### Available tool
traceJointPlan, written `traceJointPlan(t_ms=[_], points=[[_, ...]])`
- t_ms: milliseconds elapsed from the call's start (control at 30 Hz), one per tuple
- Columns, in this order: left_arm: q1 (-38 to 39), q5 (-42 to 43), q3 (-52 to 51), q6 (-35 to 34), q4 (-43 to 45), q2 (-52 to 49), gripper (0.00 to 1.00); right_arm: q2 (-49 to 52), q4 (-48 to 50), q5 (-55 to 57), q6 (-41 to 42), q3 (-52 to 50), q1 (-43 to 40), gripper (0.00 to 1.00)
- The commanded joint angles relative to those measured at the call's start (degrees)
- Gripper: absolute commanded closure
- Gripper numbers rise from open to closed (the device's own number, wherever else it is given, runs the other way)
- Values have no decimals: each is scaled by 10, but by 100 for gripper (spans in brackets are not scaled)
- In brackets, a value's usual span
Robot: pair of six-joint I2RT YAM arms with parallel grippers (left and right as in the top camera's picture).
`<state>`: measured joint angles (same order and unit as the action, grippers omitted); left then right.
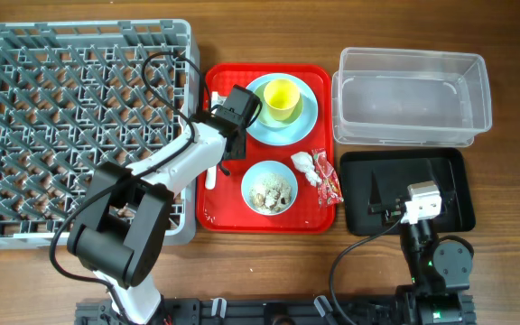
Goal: Sort waste into correct bins and load items into the dishwasher rack
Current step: 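Move the left gripper back to the white plastic spoon, then grasp the white spoon with the left gripper and lift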
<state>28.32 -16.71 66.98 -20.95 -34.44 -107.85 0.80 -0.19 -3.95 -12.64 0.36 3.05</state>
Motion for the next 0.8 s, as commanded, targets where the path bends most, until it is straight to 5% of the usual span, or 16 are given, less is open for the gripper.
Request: traceJointPlan(t_ms=[0, 767], points=[[-6, -21, -2, -7, 7, -9, 72, 0, 2, 5, 7, 0, -1, 0], [-12, 8, -23, -21, 19, -41, 80, 0, 2, 5, 7, 0, -1, 0]])
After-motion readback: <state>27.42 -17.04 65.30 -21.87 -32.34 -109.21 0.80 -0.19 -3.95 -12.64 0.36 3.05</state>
